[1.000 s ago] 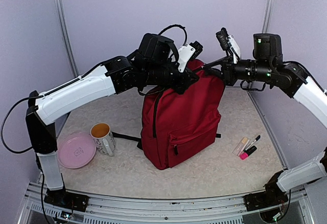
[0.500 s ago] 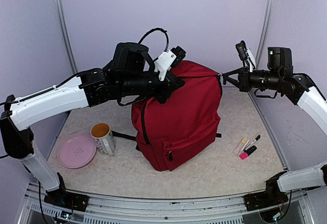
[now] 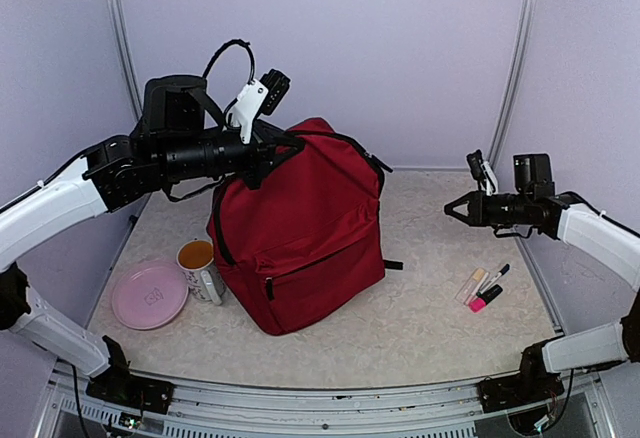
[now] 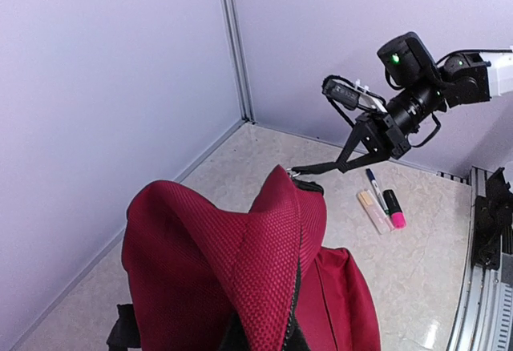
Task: Pack the student bag
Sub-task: Grab the largest pocket of the student bag.
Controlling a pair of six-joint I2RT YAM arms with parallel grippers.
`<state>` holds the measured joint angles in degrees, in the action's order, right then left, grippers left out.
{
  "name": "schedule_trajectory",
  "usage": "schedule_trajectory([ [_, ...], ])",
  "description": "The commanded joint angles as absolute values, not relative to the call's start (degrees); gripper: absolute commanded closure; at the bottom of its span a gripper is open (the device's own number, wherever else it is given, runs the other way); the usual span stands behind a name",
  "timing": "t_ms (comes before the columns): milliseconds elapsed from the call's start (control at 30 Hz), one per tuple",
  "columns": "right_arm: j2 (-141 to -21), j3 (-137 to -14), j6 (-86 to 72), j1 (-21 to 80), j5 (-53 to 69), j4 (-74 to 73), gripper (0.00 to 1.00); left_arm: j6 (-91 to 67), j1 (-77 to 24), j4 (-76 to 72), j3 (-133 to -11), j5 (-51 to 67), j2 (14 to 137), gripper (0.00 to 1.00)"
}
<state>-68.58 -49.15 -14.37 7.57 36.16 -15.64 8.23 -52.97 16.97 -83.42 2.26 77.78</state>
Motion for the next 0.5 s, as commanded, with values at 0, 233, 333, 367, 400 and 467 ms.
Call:
schedule_trajectory([
  [0, -64.94, -50.16, -13.97, 7.40, 45.48, -9.65, 1.00, 9.58, -52.73, 10.56, -82.69, 9.29, 76.46, 1.00],
  [233, -60.15, -52.15, -12.96, 16.67, 51.09, -1.93, 0.84, 9.71, -52.82, 9.22, -82.30, 10.88, 77.13, 1.00],
  [333, -61.85, -53.30, -13.00, 21.29, 49.14, 0.38, 0.75, 9.46, -52.98, 9.54, -82.42, 11.04, 77.44, 1.00],
  [367, -62.29, -53.76, -12.44, 22.69, 48.25, 1.04, 0.71, 9.41, -53.07, 9.76, -82.48, 10.93, 77.56, 1.00],
  [400, -62.64, -54.25, -11.77, 24.09, 46.93, 1.60, 0.66, 9.43, -53.21, 9.94, -82.52, 10.76, 77.53, 1.00],
  [467, -63.81, -55.65, -10.90, 25.96, 45.48, 2.58, 0.56, 9.50, -53.39, 10.23, -82.62, 10.38, 77.52, 1.00],
])
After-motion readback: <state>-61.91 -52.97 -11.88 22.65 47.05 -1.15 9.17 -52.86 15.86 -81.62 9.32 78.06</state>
